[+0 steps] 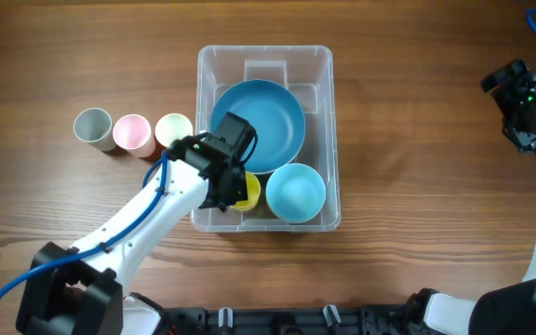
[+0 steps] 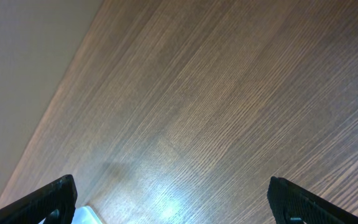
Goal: Pack container
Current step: 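Carry the yellow cup with the left gripper into the bin's lower left, then reach the left gripper back to the grey cup and grasp it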
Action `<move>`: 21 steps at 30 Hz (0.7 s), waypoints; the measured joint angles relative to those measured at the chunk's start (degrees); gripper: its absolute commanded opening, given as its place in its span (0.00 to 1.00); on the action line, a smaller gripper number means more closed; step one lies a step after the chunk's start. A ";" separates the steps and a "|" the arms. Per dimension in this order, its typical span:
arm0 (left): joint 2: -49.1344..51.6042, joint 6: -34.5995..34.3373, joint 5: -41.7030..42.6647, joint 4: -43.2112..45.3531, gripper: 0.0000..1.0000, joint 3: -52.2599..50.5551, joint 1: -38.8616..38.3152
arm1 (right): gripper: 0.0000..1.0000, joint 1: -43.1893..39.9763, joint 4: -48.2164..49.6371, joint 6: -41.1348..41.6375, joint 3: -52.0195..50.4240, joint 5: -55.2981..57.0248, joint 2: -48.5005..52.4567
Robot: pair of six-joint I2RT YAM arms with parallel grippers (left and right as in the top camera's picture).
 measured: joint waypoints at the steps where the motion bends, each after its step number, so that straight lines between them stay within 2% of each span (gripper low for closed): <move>1: 0.02 -0.31 -0.04 0.13 0.43 -0.33 0.00 | 1.00 0.00 0.00 0.00 0.00 0.00 0.00; 5: -0.70 -0.46 -0.02 -4.37 0.68 4.31 0.76 | 1.00 0.00 0.02 0.00 0.00 0.00 0.00; 8: -3.02 -0.52 -0.52 -9.33 0.84 11.58 3.80 | 1.00 0.00 0.00 0.00 0.00 0.00 0.00; 9: -4.90 -0.74 -1.07 -10.45 0.87 15.17 6.21 | 1.00 0.00 0.00 0.00 0.00 0.00 0.00; 11: -7.98 -0.44 -2.25 -10.91 0.88 19.06 10.97 | 1.00 0.00 0.00 0.00 0.00 0.00 0.00; 15: -11.58 -0.37 -5.64 -9.05 0.85 21.16 27.98 | 1.00 0.00 0.00 0.00 0.00 0.00 0.00; 17: -9.35 -0.37 -5.42 -7.80 0.82 21.16 38.01 | 1.00 0.00 0.02 0.00 0.00 0.00 0.00; 20: -4.70 0.74 -2.51 -5.07 0.78 21.18 45.16 | 1.00 0.00 0.00 0.00 0.00 0.00 0.00; 21: 1.09 1.01 0.17 -3.19 0.77 21.20 49.35 | 1.00 0.00 0.02 0.00 0.00 0.00 0.00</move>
